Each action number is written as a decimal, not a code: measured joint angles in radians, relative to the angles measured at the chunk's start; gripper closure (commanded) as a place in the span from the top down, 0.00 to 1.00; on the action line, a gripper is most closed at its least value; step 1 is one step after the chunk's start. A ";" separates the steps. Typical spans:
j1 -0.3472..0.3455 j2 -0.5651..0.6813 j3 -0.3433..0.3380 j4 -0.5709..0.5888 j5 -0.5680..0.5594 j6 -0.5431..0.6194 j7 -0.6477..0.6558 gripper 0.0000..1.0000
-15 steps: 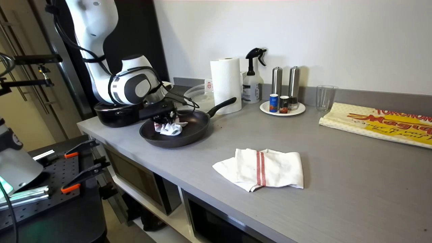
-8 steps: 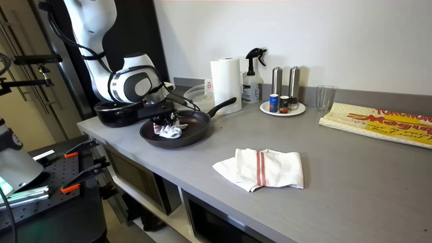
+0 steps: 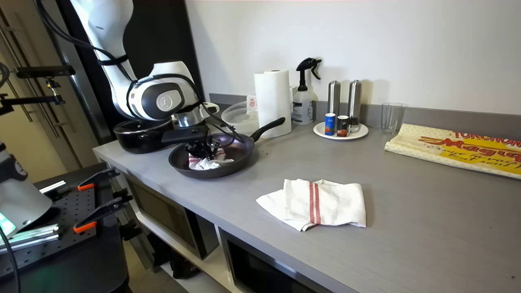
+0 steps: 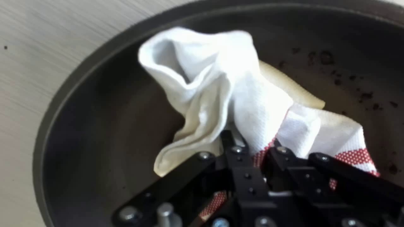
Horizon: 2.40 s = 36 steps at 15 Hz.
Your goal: Use the left towel to wipe the pan
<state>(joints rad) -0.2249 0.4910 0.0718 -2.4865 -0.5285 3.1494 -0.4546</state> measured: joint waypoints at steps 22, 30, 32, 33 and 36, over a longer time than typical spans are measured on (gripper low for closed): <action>-0.217 -0.185 -0.007 -0.056 0.148 0.118 0.089 0.03; -0.604 -0.122 0.243 -0.019 0.147 0.104 0.096 0.03; -0.664 -0.090 0.288 0.007 0.147 0.082 0.095 0.03; -0.690 -0.074 0.310 0.022 0.147 0.064 0.095 0.03; -0.742 -0.026 0.363 0.072 0.147 -0.003 0.095 0.03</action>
<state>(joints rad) -0.9666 0.4653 0.4343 -2.4149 -0.3814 3.1466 -0.3598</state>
